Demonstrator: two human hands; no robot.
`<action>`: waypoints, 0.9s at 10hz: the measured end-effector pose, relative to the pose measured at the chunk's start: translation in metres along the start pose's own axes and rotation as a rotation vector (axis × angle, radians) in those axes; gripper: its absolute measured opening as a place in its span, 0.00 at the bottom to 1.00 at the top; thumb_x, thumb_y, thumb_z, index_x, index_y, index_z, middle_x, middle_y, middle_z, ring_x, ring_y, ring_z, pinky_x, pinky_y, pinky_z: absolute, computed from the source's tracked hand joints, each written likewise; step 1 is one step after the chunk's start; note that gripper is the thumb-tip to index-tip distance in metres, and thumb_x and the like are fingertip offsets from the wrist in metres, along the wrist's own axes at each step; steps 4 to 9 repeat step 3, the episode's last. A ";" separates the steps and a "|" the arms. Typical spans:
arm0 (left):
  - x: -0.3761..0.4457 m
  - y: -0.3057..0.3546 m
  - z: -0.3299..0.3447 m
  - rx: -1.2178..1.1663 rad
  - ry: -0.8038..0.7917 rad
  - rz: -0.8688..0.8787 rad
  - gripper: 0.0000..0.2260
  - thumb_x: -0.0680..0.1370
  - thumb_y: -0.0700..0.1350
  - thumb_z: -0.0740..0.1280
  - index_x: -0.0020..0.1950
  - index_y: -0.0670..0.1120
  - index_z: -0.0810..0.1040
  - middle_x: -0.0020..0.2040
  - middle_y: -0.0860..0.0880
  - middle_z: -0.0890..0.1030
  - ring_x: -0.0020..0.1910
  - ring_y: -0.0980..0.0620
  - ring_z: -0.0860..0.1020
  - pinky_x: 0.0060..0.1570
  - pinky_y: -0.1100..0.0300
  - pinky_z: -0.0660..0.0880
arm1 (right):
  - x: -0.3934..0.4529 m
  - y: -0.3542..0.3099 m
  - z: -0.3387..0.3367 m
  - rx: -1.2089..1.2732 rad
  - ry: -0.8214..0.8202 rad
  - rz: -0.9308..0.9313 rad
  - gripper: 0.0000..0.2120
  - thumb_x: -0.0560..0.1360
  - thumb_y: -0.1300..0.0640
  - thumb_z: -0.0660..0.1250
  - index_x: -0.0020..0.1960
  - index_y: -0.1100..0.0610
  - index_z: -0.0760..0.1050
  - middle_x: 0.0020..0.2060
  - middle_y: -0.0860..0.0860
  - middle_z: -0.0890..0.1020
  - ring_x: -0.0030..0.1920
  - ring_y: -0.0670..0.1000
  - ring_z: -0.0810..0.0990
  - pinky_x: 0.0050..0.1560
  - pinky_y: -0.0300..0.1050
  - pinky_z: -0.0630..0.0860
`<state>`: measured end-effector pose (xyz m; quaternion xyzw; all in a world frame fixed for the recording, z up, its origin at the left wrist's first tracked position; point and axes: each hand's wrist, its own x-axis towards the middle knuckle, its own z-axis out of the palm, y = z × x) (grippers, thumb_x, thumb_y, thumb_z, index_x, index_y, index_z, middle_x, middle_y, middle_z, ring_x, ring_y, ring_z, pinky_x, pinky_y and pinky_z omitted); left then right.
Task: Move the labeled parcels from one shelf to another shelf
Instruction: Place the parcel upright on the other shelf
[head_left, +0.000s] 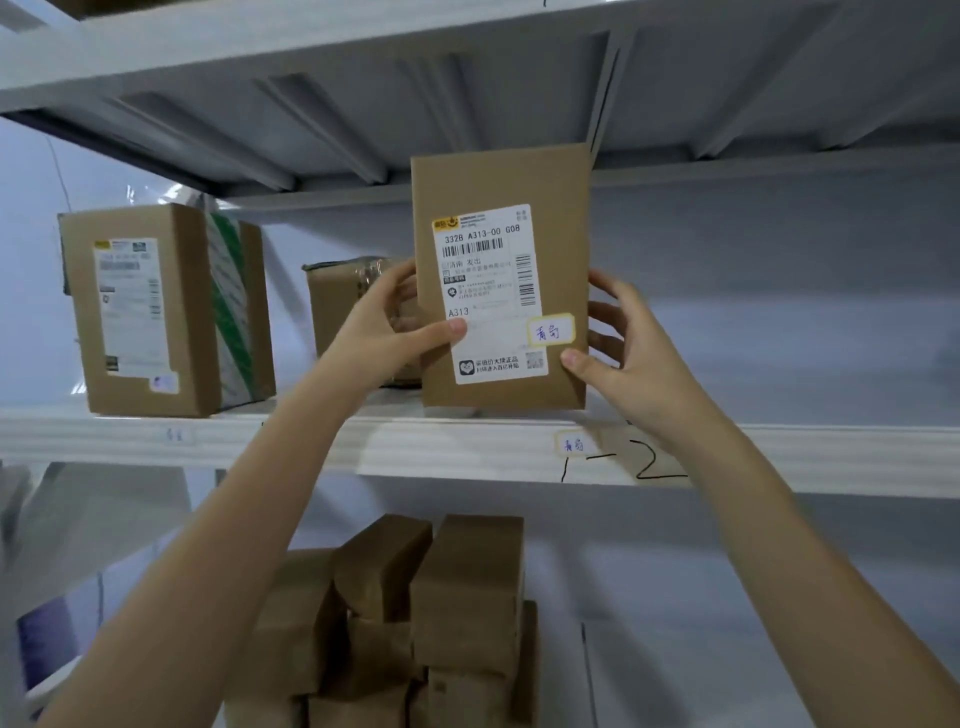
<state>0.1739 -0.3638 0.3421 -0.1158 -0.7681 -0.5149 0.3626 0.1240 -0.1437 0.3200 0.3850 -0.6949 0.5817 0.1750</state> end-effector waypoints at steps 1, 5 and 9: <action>0.009 -0.020 0.007 -0.047 -0.040 0.000 0.34 0.70 0.38 0.74 0.74 0.47 0.65 0.66 0.50 0.77 0.47 0.64 0.81 0.40 0.69 0.79 | 0.004 0.012 0.000 -0.039 -0.014 0.057 0.33 0.75 0.65 0.65 0.73 0.48 0.55 0.71 0.51 0.68 0.70 0.53 0.69 0.69 0.54 0.70; 0.007 -0.026 0.012 -0.095 -0.061 0.024 0.35 0.71 0.39 0.73 0.75 0.47 0.63 0.67 0.51 0.75 0.44 0.68 0.82 0.38 0.73 0.77 | -0.003 0.008 0.001 -0.091 -0.027 0.125 0.32 0.77 0.66 0.62 0.75 0.48 0.52 0.72 0.52 0.67 0.71 0.52 0.68 0.70 0.53 0.68; 0.007 -0.026 0.012 -0.095 -0.061 0.024 0.35 0.71 0.39 0.73 0.75 0.47 0.63 0.67 0.51 0.75 0.44 0.68 0.82 0.38 0.73 0.77 | -0.003 0.008 0.001 -0.091 -0.027 0.125 0.32 0.77 0.66 0.62 0.75 0.48 0.52 0.72 0.52 0.67 0.71 0.52 0.68 0.70 0.53 0.68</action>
